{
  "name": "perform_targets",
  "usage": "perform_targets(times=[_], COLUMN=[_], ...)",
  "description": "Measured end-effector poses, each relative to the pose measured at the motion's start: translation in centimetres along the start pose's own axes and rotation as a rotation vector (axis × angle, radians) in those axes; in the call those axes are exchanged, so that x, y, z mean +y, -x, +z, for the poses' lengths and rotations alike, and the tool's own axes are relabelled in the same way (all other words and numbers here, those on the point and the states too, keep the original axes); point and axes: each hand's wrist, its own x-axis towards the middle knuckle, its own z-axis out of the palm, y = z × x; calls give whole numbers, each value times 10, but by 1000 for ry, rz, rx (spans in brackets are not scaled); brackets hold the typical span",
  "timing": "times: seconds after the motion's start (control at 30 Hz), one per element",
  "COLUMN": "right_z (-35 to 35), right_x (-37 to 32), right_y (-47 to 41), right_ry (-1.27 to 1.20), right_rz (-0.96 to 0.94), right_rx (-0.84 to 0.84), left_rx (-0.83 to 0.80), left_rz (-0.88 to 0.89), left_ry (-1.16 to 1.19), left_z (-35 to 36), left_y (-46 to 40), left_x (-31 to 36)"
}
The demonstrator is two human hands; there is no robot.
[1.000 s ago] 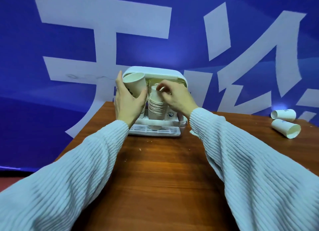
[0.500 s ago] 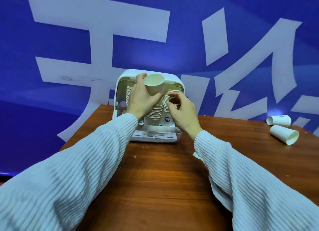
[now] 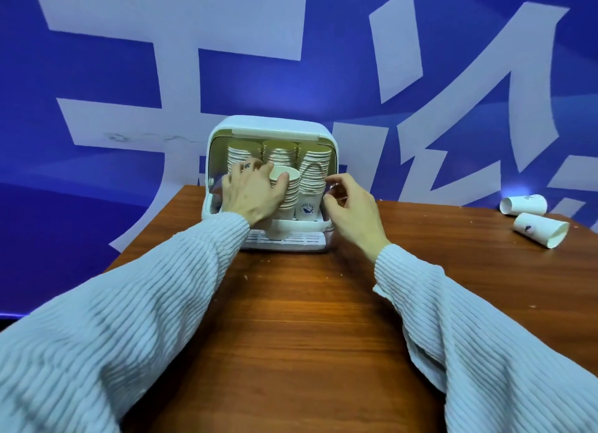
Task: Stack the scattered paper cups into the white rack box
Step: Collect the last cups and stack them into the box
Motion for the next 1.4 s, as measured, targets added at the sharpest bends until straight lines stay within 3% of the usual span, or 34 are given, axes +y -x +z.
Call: perform_targets(times=[0.13, 0.2, 0.33, 0.73, 0.9, 1.1, 1.2, 1.27, 1.33, 1.4], right_z=[-30, -53, -113, -289, -308, -316, -316, -318, -321, -319], right_x=[15, 32, 77, 244, 314, 367, 378, 368, 348, 327], right_y=[9, 16, 39, 93, 71, 26, 18, 15, 13, 12], right_ry=[13, 44, 67, 282, 386, 487, 457, 344, 99, -194], right_rz=[48, 87, 201, 540, 606, 507, 577, 537, 425, 353], right_rx=[55, 91, 176, 473, 411, 324, 283, 420, 539, 461], left_rx=[258, 298, 206, -277, -271, -253, -241, -217, -161, -110], left_rz=[182, 291, 357, 441, 543, 559, 531, 503, 436, 382], left_ry=[56, 115, 289, 547, 512, 498, 513, 509, 477, 406], left_z=[6, 20, 60, 203, 256, 278, 280, 278, 274, 271], left_y=[14, 24, 39, 91, 79, 66, 66, 66, 66, 65], left_x=[40, 73, 152, 367, 407, 424, 423, 422, 421, 419])
